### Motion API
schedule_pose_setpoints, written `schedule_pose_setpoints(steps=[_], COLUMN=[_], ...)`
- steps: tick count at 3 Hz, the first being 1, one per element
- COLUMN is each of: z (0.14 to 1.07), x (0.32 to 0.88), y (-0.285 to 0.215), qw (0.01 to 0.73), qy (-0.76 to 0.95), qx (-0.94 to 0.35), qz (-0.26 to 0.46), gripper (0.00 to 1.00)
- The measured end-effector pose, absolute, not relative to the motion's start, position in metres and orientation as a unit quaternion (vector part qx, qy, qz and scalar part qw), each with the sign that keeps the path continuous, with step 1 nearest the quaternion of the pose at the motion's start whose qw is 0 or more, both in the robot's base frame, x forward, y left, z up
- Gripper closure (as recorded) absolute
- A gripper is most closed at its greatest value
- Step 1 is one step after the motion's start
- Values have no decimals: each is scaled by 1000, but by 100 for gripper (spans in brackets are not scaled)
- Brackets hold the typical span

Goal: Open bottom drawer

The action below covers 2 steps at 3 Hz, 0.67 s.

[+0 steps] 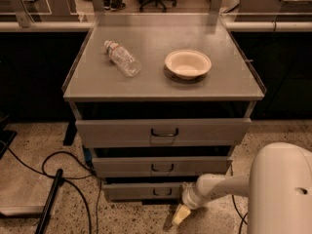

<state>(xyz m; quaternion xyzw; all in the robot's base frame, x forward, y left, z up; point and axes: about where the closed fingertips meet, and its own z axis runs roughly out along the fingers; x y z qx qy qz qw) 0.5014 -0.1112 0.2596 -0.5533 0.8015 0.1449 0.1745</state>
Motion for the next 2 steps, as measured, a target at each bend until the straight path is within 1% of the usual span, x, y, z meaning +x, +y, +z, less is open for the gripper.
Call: schedule_pose_setpoints(steps=[2], z=[223], x=[527], y=[-121], qw=[188], qy=[810], qx=[-541], qz=[128], gripper=[0])
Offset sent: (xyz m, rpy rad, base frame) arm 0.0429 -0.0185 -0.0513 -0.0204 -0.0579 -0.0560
